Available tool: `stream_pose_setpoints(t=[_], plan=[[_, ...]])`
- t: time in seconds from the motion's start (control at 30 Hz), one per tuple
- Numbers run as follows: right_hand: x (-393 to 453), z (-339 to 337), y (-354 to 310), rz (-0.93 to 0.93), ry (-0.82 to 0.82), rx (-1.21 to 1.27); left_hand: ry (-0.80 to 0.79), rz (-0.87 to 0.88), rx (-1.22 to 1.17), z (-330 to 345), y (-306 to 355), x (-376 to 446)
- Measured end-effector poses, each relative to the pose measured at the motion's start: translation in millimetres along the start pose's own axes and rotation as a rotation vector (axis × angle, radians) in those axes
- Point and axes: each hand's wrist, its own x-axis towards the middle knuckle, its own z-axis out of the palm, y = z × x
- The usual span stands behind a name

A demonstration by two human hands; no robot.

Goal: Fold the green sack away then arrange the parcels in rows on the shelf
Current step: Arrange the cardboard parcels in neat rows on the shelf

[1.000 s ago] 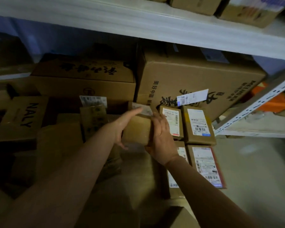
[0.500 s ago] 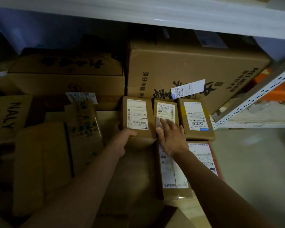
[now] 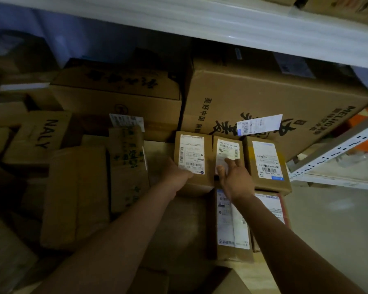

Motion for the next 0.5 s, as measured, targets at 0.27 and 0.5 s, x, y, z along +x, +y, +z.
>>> stream_pose_setpoints(t=[0.27,0.5], plan=[[-36,12,-100,-0.149,-0.167,0.498,0.612,0.485,0.388,-93,16,-22],[-75,43,-151,-0.004,-0.441,0.525,0.311,0.254,1.040,-168,-25,-20]])
